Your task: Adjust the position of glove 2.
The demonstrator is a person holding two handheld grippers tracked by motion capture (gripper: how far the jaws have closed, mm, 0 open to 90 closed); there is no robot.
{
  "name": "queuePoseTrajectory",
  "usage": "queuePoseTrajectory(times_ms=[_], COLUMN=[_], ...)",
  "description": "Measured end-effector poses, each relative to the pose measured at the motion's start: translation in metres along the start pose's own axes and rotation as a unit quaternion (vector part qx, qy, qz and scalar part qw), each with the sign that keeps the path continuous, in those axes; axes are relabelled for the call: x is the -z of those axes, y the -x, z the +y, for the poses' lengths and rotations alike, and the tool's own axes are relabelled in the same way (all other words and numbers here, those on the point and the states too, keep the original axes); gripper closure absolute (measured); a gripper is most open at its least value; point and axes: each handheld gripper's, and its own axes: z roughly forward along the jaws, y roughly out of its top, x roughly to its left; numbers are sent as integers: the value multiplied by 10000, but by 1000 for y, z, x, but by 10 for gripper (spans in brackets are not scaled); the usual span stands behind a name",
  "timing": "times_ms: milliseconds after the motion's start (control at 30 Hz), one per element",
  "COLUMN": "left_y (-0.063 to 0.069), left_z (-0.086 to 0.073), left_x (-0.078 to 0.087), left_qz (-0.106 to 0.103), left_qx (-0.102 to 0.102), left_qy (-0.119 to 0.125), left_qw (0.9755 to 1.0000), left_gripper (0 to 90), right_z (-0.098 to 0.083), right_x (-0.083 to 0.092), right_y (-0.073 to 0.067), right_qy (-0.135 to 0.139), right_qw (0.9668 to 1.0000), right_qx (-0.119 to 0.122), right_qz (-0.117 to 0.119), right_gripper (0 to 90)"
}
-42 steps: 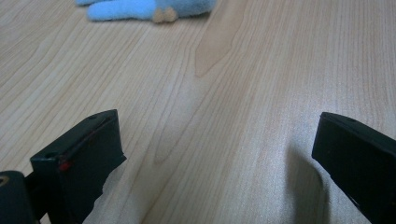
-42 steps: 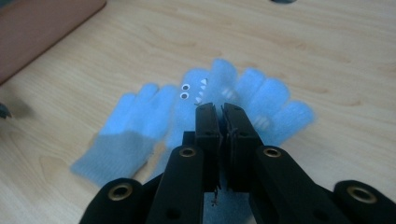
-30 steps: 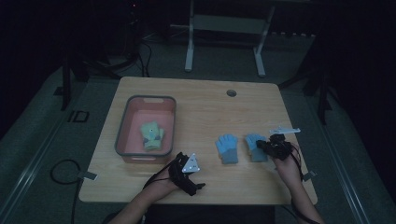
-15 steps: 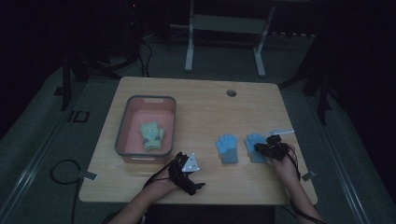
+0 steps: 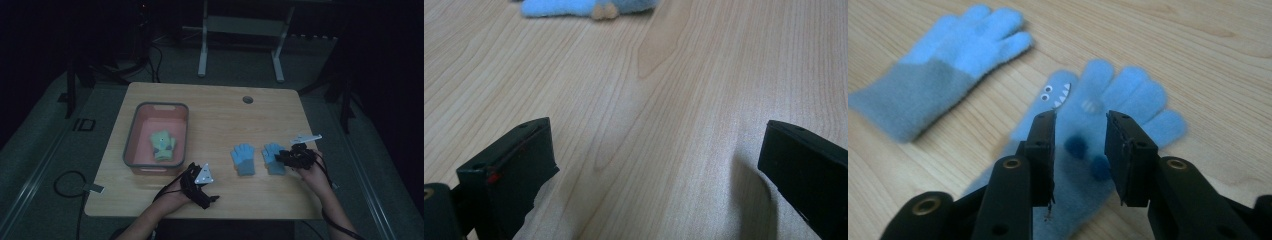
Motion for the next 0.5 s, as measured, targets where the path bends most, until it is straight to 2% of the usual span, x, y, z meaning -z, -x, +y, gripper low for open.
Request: queuePoseTrajectory(times_ms=[200, 367, 500], left_y=[-1, 0, -1], left_z=[0, 0, 0], left_x=[1, 0, 1], left_qz=[-7, -10, -9], left_qx=[53, 19, 36], left_qy=[26, 22, 35], left_qw=[10000, 10000, 10000], left_gripper=[21, 21, 21], right_z=[-1, -5, -9], right_x=[-6, -13, -16], right_y=[6, 8, 7], right_qy=[-103, -199, -158], right_qw=[9999, 9997, 9997], right_qx=[73, 115, 175], right_qz=[36, 43, -23], right_gripper=[618, 606, 639])
